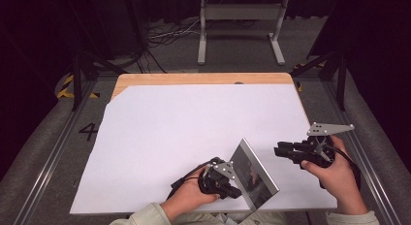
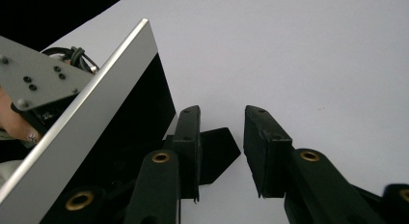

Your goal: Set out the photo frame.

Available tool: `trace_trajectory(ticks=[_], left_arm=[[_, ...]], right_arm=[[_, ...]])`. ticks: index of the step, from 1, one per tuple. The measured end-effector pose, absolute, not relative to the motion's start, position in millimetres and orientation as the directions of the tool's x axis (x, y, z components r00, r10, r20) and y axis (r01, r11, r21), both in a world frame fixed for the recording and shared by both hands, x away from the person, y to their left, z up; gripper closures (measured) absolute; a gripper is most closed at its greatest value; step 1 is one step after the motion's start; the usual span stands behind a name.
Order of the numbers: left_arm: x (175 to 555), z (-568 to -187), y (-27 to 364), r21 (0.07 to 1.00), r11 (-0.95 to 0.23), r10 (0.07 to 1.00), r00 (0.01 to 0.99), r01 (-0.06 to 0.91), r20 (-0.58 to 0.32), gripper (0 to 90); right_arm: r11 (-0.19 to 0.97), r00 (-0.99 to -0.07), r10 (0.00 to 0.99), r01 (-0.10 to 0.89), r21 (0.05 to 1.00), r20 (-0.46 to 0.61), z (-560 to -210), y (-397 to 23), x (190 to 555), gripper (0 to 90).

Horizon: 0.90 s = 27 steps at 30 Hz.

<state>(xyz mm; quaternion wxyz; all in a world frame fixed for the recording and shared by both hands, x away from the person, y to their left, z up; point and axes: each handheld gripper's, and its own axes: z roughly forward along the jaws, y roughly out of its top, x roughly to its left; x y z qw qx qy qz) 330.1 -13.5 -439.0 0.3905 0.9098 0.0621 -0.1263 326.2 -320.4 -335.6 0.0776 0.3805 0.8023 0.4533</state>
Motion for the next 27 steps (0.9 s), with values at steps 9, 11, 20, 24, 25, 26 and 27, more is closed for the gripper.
trace_trajectory(ticks=[9, 11, 20, 24, 25, 26, 27], left_arm=[[344, -424, 22, 0.728, -0.625, 0.107, 0.955, 0.282, -0.278, 79.6], [346, -422, 29, 0.734, -0.616, 0.128, 0.956, 0.286, -0.265, 78.2], [362, -414, 62, 0.755, -0.565, 0.24, 0.942, 0.333, -0.236, 71.8], [369, -411, 75, 0.766, -0.538, 0.277, 0.932, 0.353, -0.235, 70.6], [370, -411, 77, 0.769, -0.527, 0.287, 0.927, 0.363, -0.241, 70.4], [371, -411, 80, 0.771, -0.522, 0.294, 0.925, 0.365, -0.24, 70.0], [372, -410, 82, 0.773, -0.516, 0.303, 0.923, 0.369, -0.239, 69.6]], right_arm=[[0.278, -0.681, 0.684, 0.574, 0.77, 0.261, -324, -314, 323, 65.9], [0.27, -0.678, 0.682, 0.581, 0.767, 0.273, -321, -312, 323, 65.1], [0.214, -0.643, 0.68, 0.634, 0.743, 0.353, -304, -306, 323, 62.1], [0.22, -0.638, 0.676, 0.653, 0.725, 0.368, -296, -302, 322, 62.2], [0.226, -0.639, 0.675, 0.655, 0.72, 0.369, -294, -300, 322, 62.2], [0.23, -0.639, 0.673, 0.66, 0.716, 0.373, -293, -298, 322, 62.2], [0.234, -0.638, 0.673, 0.664, 0.71, 0.375, -292, -297, 322, 62.2]])
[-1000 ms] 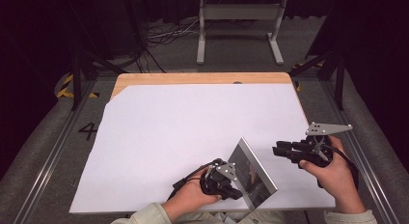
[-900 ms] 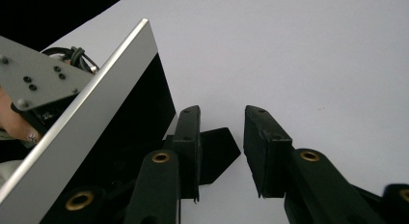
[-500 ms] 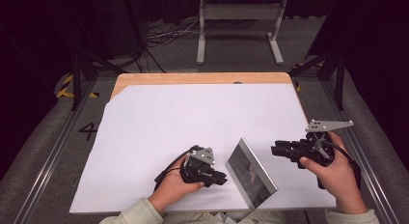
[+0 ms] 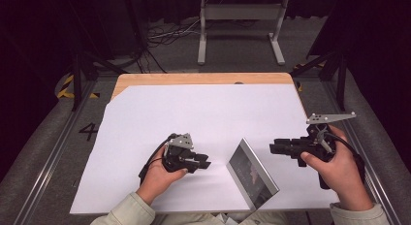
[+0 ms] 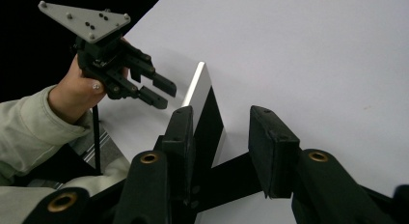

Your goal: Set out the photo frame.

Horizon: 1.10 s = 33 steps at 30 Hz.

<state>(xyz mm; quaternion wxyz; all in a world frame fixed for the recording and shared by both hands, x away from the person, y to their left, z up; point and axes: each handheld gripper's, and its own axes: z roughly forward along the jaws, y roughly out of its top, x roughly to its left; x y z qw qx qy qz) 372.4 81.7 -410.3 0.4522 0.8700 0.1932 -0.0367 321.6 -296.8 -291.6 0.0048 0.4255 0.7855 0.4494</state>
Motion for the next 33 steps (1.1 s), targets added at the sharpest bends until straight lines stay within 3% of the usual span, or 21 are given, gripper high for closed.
trace_trajectory(ticks=[24, 33], left_arm=[[380, -408, 103, 0.779, -0.472, 0.374, 0.894, 0.413, -0.247, 67.3], [382, -410, 103, 0.773, -0.475, 0.384, 0.889, 0.421, -0.248, 67.0]], right_arm=[[0.287, -0.628, 0.656, 0.721, 0.631, 0.419, -299, -263, 314, 53.3], [0.318, -0.606, 0.699, 0.738, 0.594, 0.378, -307, -255, 312, 54.0]])
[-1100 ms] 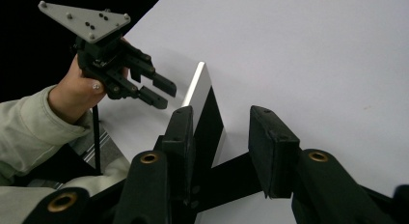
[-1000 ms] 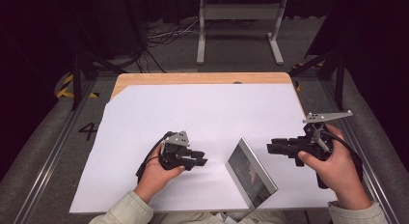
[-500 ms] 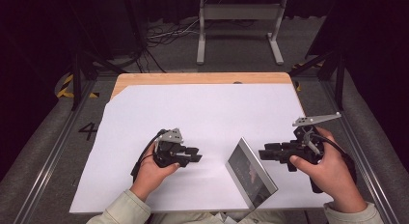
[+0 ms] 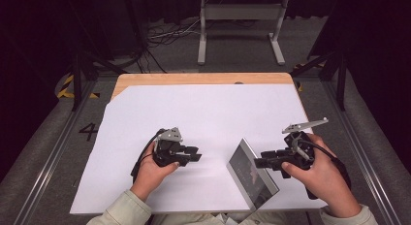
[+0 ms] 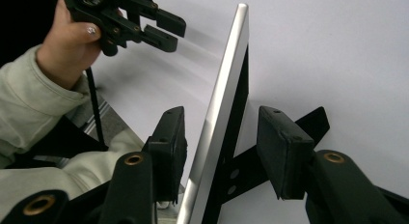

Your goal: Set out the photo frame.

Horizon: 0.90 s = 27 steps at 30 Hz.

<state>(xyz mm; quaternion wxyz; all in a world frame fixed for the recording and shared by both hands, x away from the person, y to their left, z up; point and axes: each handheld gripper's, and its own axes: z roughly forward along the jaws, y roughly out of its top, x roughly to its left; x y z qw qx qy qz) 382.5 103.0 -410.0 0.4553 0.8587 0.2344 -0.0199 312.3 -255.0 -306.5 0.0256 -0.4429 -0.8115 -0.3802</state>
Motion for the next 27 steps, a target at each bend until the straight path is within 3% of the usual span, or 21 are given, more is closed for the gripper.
trace_trajectory(ticks=[16, 21, 27], left_arm=[[384, -410, 108, 0.774, -0.461, 0.4, 0.88, 0.434, -0.255, 66.6], [384, -410, 107, 0.772, -0.464, 0.4, 0.88, 0.434, -0.255, 66.3], [384, -410, 108, 0.772, -0.465, 0.402, 0.88, 0.435, -0.253, 66.1]], right_arm=[[0.372, -0.602, 0.725, 0.752, 0.545, 0.335, -318, -240, 311, 59.1], [0.389, -0.606, 0.722, 0.755, 0.529, 0.335, -316, -237, 309, 71.2], [0.384, -0.564, 0.792, 0.757, 0.529, 0.234, -309, -232, 300, 84.0]])
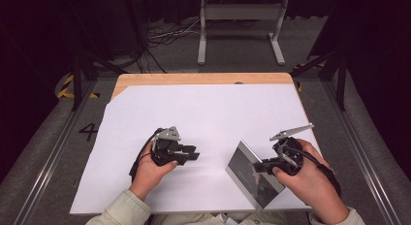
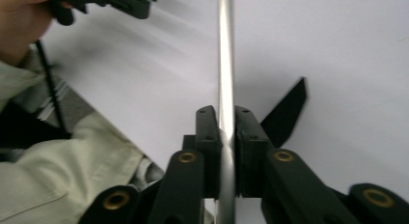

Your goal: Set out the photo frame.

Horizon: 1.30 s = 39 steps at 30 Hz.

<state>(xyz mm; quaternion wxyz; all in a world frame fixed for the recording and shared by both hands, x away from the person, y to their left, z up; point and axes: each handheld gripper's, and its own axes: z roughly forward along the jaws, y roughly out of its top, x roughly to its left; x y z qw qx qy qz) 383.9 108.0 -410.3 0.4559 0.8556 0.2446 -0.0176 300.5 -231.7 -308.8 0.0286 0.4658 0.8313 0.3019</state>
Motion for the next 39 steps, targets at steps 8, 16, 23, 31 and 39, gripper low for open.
trace_trajectory(ticks=[8, 16, 23, 31, 39], left_arm=[[384, -410, 109, 0.771, -0.462, 0.404, 0.878, 0.437, -0.256, 66.0], [384, -410, 112, 0.774, -0.456, 0.41, 0.876, 0.44, -0.256, 66.1], [385, -410, 121, 0.775, -0.449, 0.43, 0.868, 0.446, -0.25, 66.0], [382, -410, 136, 0.776, -0.442, 0.468, 0.854, 0.449, -0.227, 65.5], [380, -410, 142, 0.778, -0.438, 0.484, 0.847, 0.451, -0.219, 65.4]], right_arm=[[0.397, -0.572, 0.791, 0.749, 0.531, 0.216, -306, -230, 301, 84.4], [0.454, -0.63, 0.754, 0.704, 0.546, 0.187, -293, -228, 312, 84.5], [0.515, -0.682, 0.717, 0.656, 0.552, 0.143, -278, -221, 323, 84.5], [0.604, -0.768, 0.635, 0.565, 0.562, 0.089, -265, -209, 340, 84.5], [0.671, -0.837, 0.544, 0.475, 0.57, 0.056, -259, -195, 358, 84.5]])
